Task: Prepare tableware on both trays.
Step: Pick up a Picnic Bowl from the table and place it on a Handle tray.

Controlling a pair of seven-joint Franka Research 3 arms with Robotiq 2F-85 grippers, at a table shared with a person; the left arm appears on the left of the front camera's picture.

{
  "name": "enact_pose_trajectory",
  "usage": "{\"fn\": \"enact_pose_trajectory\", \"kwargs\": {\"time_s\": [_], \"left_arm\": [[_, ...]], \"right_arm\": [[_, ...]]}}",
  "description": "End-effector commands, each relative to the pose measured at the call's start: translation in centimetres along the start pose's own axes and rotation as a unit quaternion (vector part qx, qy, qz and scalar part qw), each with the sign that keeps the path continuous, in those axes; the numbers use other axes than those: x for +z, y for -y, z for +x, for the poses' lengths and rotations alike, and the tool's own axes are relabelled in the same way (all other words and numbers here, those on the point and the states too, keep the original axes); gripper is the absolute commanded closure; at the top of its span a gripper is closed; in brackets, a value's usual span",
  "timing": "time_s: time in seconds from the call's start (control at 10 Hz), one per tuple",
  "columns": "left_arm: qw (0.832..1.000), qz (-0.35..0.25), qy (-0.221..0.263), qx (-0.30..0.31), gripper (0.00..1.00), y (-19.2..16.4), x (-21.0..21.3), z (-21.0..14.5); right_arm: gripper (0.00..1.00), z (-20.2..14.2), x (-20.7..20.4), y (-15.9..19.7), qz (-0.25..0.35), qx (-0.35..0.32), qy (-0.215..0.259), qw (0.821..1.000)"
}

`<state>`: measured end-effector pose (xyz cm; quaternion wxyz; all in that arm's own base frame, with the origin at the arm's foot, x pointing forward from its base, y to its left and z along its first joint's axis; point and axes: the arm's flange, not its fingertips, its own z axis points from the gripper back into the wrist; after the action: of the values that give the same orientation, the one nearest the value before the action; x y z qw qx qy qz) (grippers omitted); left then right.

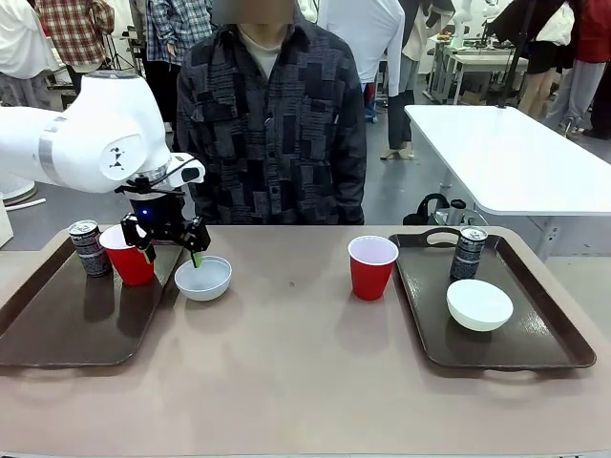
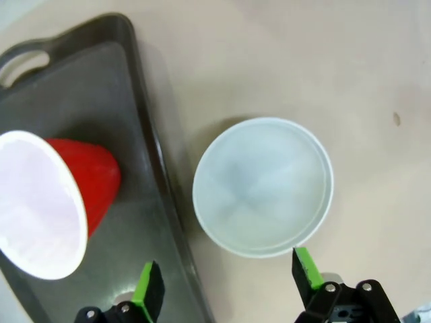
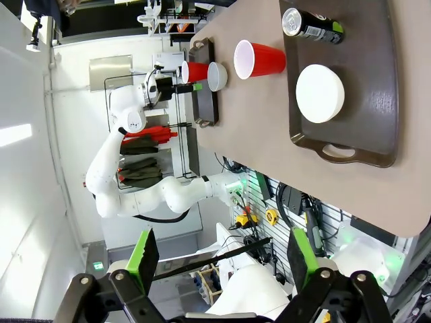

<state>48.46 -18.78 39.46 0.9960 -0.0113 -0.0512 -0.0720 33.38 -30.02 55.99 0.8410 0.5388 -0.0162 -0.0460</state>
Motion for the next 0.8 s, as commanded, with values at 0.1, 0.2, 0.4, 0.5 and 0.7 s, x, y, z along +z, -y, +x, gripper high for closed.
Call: {"fn": "enact_pose_trajectory", "kwargs": {"time_s": [0.1,0.2,0.4,0.5,0.7], "left_arm": [[0.999,0.027,0.007,0.035,0.00,1.6,-1.7,2.5],[0.999,0.032,0.014,0.033,0.00,1.7,-2.3,2.8],[0.999,0.031,0.008,0.036,0.00,1.6,-3.6,3.1],[0.999,0.023,0.005,0.037,0.00,1.5,-4.2,3.2],[0.999,0.014,0.004,0.032,0.08,1.6,-5.0,3.2]], "right_arm": [[0.00,-0.3,-0.4,0.3,-0.008,0.002,0.003,1.000],[0.00,-0.3,-0.4,0.3,-0.008,0.002,0.003,1.000],[0.00,-0.3,-0.4,0.3,-0.008,0.002,0.003,1.000],[0.00,-0.3,-0.4,0.3,-0.008,0.002,0.003,1.000],[0.00,-0.3,-0.4,0.3,-0.008,0.002,0.003,1.000]]}}
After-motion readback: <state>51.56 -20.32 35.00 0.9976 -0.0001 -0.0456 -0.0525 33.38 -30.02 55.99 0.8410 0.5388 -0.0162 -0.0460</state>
